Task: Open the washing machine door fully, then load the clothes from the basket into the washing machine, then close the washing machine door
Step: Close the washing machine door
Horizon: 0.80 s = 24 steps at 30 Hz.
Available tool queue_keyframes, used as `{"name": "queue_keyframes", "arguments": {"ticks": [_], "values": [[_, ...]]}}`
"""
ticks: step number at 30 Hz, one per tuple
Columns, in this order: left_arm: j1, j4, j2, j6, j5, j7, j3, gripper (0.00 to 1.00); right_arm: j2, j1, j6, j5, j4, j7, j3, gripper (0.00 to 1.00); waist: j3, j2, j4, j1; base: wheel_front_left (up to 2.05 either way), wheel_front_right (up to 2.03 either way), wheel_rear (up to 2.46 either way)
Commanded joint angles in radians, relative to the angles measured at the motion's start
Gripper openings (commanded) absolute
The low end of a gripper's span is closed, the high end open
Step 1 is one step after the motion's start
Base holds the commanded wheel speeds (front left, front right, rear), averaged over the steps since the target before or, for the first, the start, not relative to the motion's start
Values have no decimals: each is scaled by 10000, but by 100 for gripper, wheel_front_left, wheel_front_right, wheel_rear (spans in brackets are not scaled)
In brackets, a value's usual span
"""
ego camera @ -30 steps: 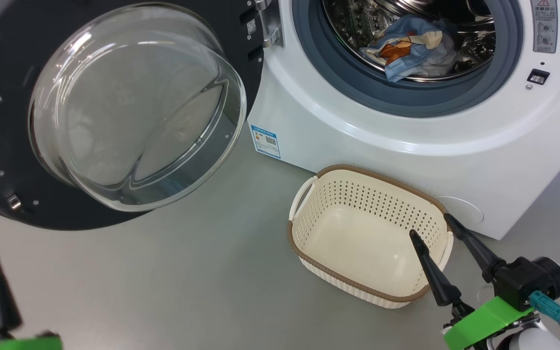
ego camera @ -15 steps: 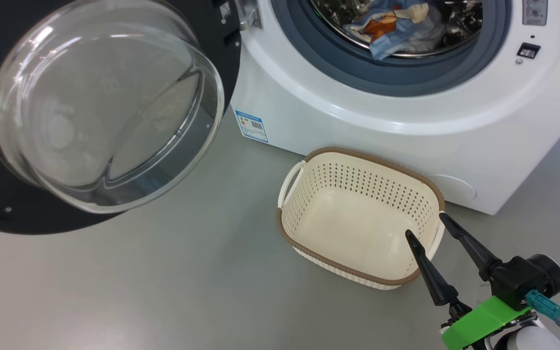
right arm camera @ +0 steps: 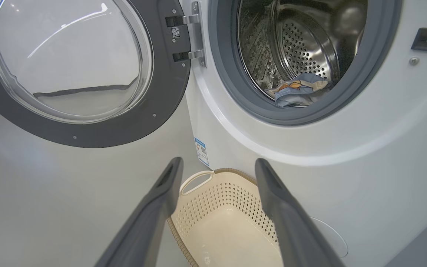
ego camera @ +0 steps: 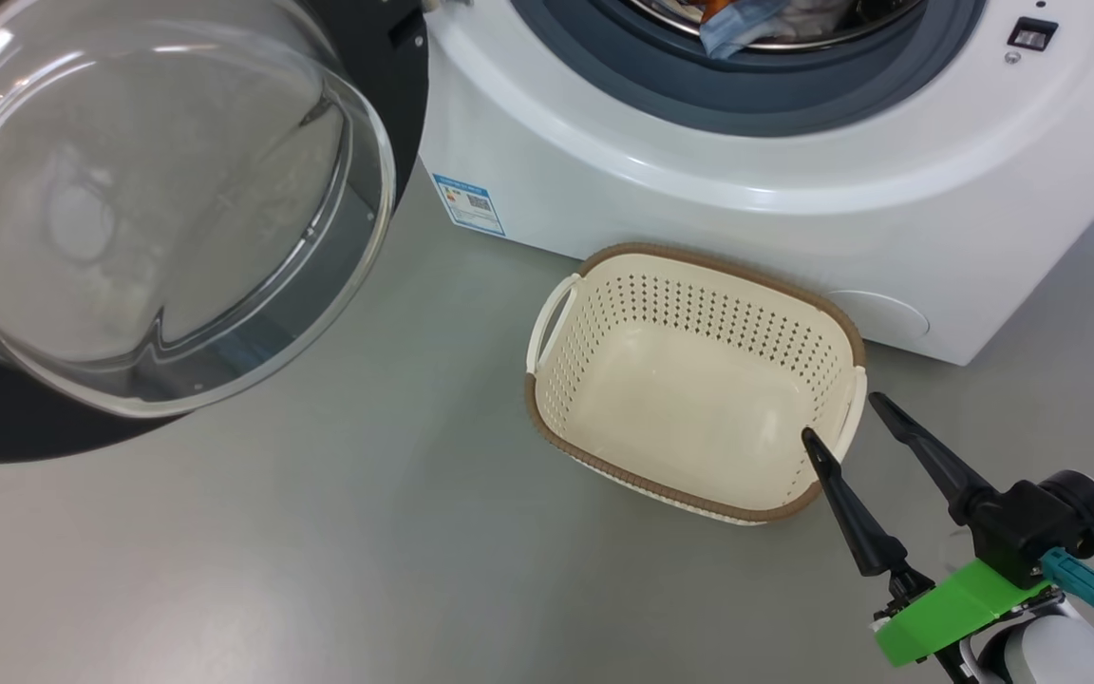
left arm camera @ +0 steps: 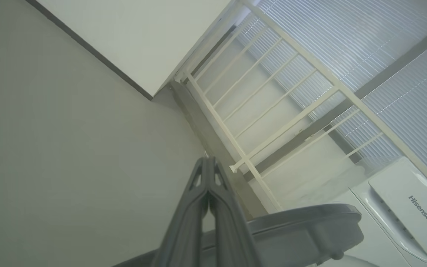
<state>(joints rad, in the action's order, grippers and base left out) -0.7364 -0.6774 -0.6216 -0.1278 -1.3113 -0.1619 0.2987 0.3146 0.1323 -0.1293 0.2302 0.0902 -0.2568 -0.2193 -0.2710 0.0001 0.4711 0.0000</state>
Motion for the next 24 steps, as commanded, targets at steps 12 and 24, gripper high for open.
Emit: {"name": "queue_keyframes", "arguments": {"ticks": [12, 24], "values": [[-1958, -2450, -1252, 148, -601, -2945, -602, 0, 533, 345, -14, -144, -341, -49, -303, 100, -622, -1, -99, 0, 0, 0, 0], [-1988, -2698, -1013, 277, -781, -4009, -846, 0, 651, 451, -14, -185, -366, -49, -290, 100, -832, -1, -64, 0, 0, 0, 0]]}}
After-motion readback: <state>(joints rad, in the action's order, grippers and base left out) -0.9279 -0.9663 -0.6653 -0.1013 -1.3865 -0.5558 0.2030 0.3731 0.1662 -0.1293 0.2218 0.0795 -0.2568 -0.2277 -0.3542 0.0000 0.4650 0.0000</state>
